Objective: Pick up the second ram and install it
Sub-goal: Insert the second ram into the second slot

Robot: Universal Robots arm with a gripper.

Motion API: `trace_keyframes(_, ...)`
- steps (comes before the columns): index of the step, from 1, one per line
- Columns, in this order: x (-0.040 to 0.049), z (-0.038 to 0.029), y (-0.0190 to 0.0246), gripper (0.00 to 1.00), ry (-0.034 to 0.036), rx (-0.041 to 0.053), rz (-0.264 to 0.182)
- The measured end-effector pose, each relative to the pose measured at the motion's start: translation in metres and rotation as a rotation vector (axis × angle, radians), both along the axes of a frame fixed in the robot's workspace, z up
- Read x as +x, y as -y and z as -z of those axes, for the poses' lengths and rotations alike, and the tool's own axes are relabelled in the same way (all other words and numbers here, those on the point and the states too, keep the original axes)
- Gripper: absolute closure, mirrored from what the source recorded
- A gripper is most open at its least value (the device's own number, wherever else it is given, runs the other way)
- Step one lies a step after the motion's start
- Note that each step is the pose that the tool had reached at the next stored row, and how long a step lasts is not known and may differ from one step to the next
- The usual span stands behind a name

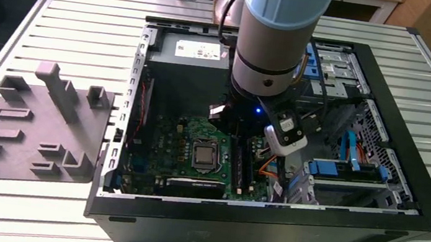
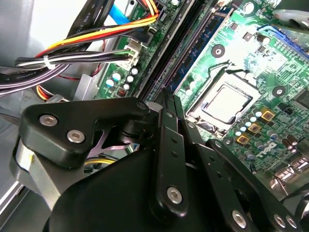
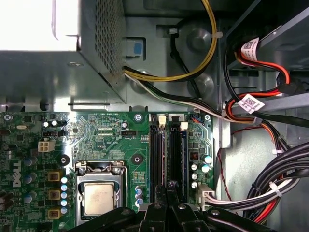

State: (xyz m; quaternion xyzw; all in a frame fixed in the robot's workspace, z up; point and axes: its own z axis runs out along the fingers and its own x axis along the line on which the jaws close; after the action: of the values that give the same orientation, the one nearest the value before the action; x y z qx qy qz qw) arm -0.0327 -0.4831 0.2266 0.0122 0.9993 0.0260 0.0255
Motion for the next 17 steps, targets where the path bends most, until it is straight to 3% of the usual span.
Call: trace_keyframes(17,0.0000,0.0009,0.0000,0.88,0.0001,0.0001,-0.009)
